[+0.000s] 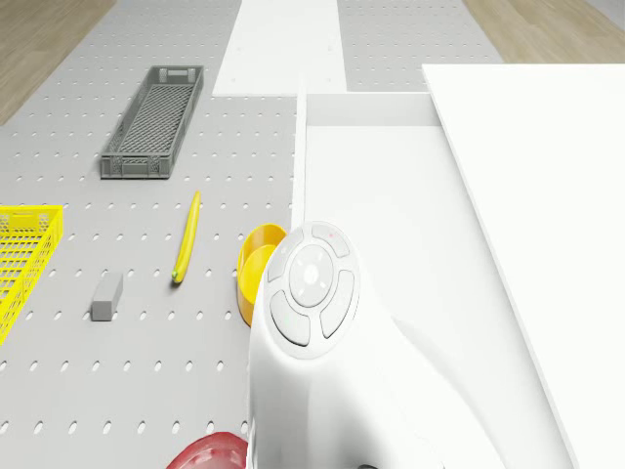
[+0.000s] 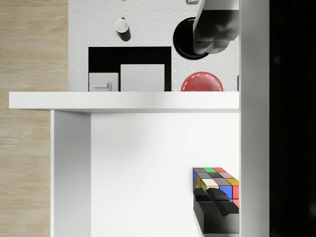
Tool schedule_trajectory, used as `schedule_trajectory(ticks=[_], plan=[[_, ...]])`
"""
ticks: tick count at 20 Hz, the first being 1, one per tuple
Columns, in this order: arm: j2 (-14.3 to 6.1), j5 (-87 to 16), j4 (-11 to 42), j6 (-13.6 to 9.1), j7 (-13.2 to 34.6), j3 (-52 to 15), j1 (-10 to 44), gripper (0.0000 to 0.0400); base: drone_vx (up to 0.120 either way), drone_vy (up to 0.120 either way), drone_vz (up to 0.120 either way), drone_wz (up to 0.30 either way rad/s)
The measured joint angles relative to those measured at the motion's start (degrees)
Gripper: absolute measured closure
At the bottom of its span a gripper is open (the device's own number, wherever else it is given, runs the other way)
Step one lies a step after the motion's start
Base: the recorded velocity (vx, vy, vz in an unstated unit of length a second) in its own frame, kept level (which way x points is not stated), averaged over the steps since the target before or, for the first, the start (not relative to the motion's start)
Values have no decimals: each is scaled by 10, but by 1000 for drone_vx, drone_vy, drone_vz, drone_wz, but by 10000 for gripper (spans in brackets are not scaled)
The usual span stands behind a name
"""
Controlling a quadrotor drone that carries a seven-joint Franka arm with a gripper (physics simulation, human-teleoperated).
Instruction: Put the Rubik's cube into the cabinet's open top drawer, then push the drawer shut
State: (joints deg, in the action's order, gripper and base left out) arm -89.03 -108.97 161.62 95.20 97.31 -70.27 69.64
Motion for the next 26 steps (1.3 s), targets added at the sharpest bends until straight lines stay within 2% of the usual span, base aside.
schedule_trajectory(ticks=[12,13,14,15,16,17,18,19,20,21,23,26], plan=[[4,-2,0,-4,-1,0,-2,0,0,120,0,0],[0,-5,0,-9,-1,-1,-1,0,0,120,0,0],[-28,-29,8,-46,23,-14,21,0,0,120,0,0],[-54,-47,12,-113,85,-25,78,0,0,120,0,0],[-71,-46,2,-188,157,-31,140,0,0,120,-120,0],[-79,-37,-16,-263,219,-29,202,0,0,120,-120,0],[-80,-25,-40,-336,270,-20,265,0,0,120,-120,0],[-78,-10,-66,-401,314,-7,327,0,0,120,-120,0],[-76,7,-93,-454,349,7,389,0,0,120,-120,0],[-73,24,-120,-497,379,22,445,0,0,120,-120,0],[-65,58,-169,-560,424,47,533,0,0,120,-120,0],[-54,97,-225,-618,468,75,619,0,0,93,-120,0]])
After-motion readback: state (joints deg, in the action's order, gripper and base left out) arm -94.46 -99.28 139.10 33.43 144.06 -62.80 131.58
